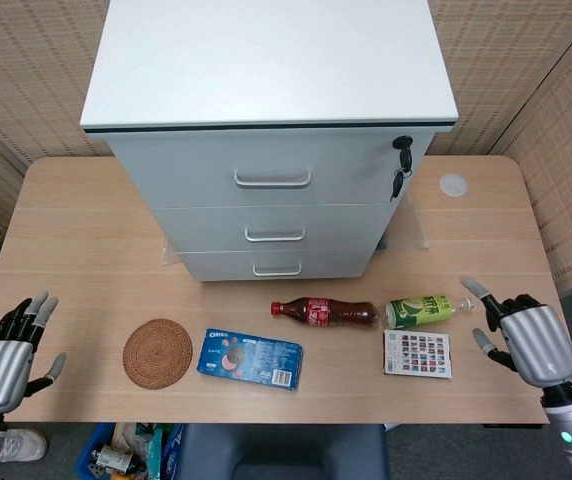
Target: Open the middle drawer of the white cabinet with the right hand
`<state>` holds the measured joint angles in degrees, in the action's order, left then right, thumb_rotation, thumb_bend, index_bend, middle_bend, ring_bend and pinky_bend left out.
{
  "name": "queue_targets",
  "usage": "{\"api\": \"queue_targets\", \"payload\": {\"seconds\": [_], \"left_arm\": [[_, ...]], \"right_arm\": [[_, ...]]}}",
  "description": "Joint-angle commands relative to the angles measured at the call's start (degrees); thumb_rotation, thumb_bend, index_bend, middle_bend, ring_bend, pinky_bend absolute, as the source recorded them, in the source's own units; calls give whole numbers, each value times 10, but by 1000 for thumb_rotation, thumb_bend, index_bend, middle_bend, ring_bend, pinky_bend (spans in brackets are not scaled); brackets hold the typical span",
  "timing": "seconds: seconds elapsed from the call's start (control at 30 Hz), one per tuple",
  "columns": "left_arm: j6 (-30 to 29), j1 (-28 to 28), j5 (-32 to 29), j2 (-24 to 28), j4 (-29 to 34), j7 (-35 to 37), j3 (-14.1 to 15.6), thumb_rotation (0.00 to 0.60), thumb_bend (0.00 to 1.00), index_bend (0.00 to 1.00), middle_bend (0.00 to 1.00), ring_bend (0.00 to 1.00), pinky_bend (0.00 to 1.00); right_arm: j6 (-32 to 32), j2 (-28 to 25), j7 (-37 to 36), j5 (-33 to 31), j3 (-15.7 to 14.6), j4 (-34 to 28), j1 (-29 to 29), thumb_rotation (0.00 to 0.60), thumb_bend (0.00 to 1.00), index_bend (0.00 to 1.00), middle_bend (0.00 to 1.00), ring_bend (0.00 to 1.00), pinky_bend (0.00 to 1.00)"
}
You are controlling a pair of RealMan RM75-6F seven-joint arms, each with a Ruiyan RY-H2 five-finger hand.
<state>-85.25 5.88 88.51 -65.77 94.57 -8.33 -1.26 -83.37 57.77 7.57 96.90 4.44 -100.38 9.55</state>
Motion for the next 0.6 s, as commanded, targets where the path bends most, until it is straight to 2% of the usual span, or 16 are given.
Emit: {"api": "queue_targets", "payload": {"seconds": [0.03, 0.13, 0.23, 0.4, 0.6], "left_arm": [[-1, -1, 1, 1, 0, 1, 1, 600, 339, 19, 0, 21, 125], [-2, -2, 2, 3, 1, 1, 2, 600, 339, 19, 0, 21, 125], [-3, -2, 3, 4, 2, 1, 3, 600, 339, 19, 0, 21, 125], [-3, -3, 5, 5, 2, 2, 4, 600, 339, 19, 0, 21, 125], [-1, -3, 4, 5, -2, 5, 6, 600, 339, 19, 0, 21, 125]], "right_arm": [[61, -29, 53, 4, 29, -65, 54, 600, 299, 165, 756, 736, 703], [107, -41, 91, -15, 53, -109, 92, 600, 335, 165, 812, 799, 793], [150, -44, 120, -45, 75, -143, 128, 600, 356, 165, 859, 851, 840], [219, -43, 171, -126, 107, -184, 185, 600, 376, 165, 884, 881, 858], [258, -27, 235, -216, 133, -204, 242, 600, 389, 165, 887, 884, 859]]}}
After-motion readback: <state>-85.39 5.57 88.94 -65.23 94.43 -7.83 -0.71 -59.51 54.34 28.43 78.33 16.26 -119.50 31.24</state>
